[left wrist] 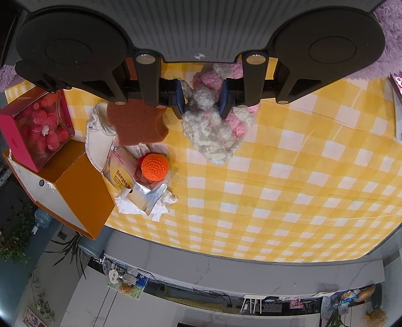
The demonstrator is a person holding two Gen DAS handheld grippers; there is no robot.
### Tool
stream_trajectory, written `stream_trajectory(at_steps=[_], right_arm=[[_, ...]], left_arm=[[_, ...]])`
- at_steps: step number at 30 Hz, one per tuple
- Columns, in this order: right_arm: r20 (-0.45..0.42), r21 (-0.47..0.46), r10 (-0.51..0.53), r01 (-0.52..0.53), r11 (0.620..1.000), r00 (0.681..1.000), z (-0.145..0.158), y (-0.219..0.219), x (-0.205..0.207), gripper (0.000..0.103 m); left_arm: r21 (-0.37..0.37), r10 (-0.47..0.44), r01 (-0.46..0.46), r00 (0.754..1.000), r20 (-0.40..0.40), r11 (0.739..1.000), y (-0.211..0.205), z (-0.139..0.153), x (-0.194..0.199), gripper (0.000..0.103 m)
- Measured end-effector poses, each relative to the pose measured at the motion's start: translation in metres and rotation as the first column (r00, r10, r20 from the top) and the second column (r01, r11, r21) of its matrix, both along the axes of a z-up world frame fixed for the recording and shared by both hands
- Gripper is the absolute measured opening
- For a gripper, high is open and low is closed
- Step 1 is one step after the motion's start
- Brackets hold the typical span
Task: Organize soft objects
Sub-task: 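Grasp the brown bear-shaped sponge with the right gripper, then carry the pouch and sponge into the orange box and release both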
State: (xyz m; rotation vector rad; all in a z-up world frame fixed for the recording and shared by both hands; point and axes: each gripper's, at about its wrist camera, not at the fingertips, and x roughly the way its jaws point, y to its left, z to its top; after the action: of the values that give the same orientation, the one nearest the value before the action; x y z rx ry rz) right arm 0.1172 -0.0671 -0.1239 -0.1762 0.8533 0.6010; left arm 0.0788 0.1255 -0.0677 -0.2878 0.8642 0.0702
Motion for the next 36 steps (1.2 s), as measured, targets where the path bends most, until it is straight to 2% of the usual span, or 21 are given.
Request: stream_trajectory(at_steps=[1, 5, 15, 18, 21, 24, 27, 32, 36], right_arm=[[0.0, 0.0, 0.005, -0.005, 1.0, 1.0, 0.0, 0.0, 0.0, 0.079], [0.015, -0.003, 0.019, -0.019, 1.0, 1.0, 0.003, -0.002, -0.004, 0.073], [0.074, 0.066, -0.014, 0.01, 0.998, 0.997, 0.033, -0.034, -0.014, 0.071], [0.098, 0.096, -0.043, 0.033, 0.995, 0.994, 0.045, -0.049, -0.017, 0.071], [0.122, 0.117, -0.071, 0.056, 0.992, 0.99, 0.056, -0.066, -0.019, 0.071], [0.143, 0.14, -0.1, 0.08, 0.987, 0.985, 0.066, -0.083, -0.022, 0.071], [0.156, 0.164, -0.13, 0.104, 0.981, 0.979, 0.076, -0.103, -0.023, 0.071], [0.214, 0.188, -0.178, 0.139, 0.972, 0.96, 0.098, -0.134, -0.024, 0.071], [0.265, 0.195, -0.225, 0.176, 0.965, 0.938, 0.117, -0.161, -0.019, 0.071]], left_arm=[[0.003, -0.002, 0.002, 1.0, 0.0, 1.0, 0.0, 0.0, 0.0, 0.032], [0.018, -0.009, 0.009, 1.0, -0.006, 1.0, -0.002, 0.0, 0.001, 0.032], [0.014, -0.004, 0.003, 0.999, 0.034, 1.0, 0.001, 0.005, -0.005, 0.032], [0.03, 0.008, -0.01, 0.998, 0.067, 1.0, -0.001, 0.013, -0.01, 0.032], [0.048, -0.017, 0.013, 0.995, 0.095, 0.999, -0.01, 0.022, -0.013, 0.032], [0.029, -0.03, 0.027, 0.993, 0.11, 0.999, -0.022, 0.032, -0.016, 0.032], [0.014, -0.074, 0.073, 0.988, 0.134, 0.997, -0.04, 0.046, -0.016, 0.032], [0.021, -0.184, 0.184, 0.966, 0.182, 0.983, -0.08, 0.074, -0.006, 0.032], [-0.005, -0.251, 0.258, 0.946, 0.206, 0.966, -0.104, 0.089, 0.012, 0.032]])
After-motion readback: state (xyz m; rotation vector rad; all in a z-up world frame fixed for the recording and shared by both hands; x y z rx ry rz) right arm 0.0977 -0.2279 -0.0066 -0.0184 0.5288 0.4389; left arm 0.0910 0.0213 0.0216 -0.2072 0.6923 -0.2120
